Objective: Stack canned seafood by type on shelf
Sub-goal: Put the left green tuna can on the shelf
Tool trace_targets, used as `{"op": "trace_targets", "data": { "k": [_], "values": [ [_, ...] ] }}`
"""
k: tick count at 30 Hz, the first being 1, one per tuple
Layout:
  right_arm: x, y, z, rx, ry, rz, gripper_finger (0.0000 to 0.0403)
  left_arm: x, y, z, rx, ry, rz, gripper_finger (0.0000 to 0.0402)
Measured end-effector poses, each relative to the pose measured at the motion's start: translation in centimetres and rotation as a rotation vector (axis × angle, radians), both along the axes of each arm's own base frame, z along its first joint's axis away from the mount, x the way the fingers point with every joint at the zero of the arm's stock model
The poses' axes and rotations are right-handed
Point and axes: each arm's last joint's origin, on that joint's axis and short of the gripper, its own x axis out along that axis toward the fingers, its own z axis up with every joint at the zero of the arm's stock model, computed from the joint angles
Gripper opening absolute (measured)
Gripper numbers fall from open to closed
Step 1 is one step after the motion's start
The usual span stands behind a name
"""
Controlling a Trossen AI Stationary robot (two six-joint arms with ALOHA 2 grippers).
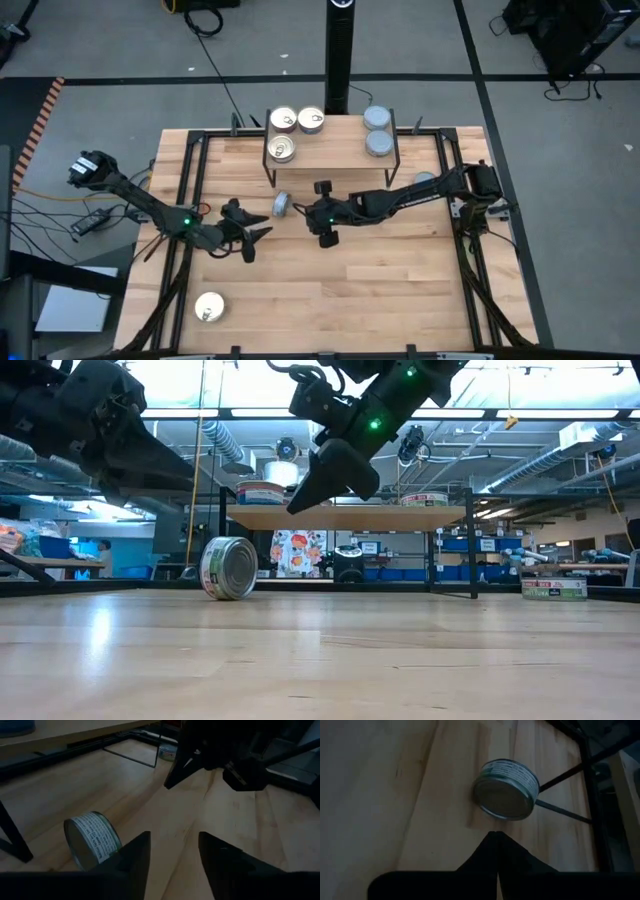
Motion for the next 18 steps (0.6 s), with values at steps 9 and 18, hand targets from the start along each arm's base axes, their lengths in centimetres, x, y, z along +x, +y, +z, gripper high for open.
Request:
{"op": "trace_targets", "data": {
  "k": [9,18],
  "values": [
    [-0.3,0.3,-0.9,0.024,-0.010,-0.015,0.0004,0.1,-0.1,0.4,-0.023,-0.043,0.001,0.0191],
    [-0.9,1.1,-1.8,-0.009,0.005,-0.035,0.0003,0.1,-0.1,0.4,0.002,-0.033,-0.004,0.0159]
  ]
}}
